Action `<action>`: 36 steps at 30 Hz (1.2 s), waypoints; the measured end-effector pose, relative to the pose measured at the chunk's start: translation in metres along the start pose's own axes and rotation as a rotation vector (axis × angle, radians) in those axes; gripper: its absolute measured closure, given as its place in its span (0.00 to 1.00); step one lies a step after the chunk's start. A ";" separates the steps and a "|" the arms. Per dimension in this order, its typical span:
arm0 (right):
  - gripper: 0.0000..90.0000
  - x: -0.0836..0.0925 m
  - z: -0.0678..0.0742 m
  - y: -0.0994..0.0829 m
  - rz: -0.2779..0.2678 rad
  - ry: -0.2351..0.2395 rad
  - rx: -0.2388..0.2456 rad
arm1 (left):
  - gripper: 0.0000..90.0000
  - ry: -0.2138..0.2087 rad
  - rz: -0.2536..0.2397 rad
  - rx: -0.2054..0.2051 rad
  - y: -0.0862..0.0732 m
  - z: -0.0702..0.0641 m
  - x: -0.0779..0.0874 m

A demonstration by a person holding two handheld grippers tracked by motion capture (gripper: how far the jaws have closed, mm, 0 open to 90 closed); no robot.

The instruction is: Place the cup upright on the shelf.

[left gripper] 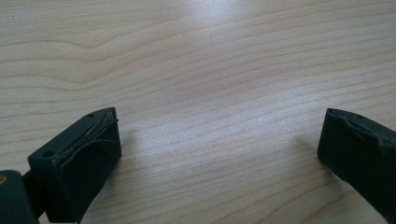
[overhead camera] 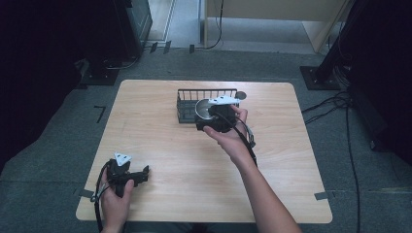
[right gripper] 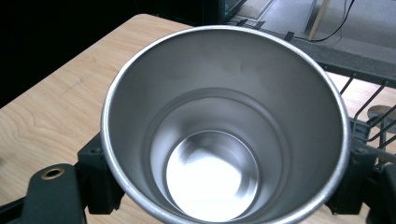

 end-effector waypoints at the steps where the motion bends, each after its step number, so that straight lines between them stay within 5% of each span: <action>1: 0.20 0.000 0.000 0.000 0.000 0.000 0.000 | 0.00 0.000 0.000 0.000 0.000 0.000 0.000; 36: 0.20 -0.026 -0.048 0.043 0.023 -0.106 -0.066 | 0.00 0.000 0.002 -0.004 0.000 0.000 0.000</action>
Point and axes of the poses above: each handheld gripper's, and its own axes: x roughly backward along the jaws, y roughly out of its top, z roughly to its left, the point moved 7 cm from there along -x, roughly forward along the jaws, and after that the axes turned 9 degrees about z, right-handed, at the moved point
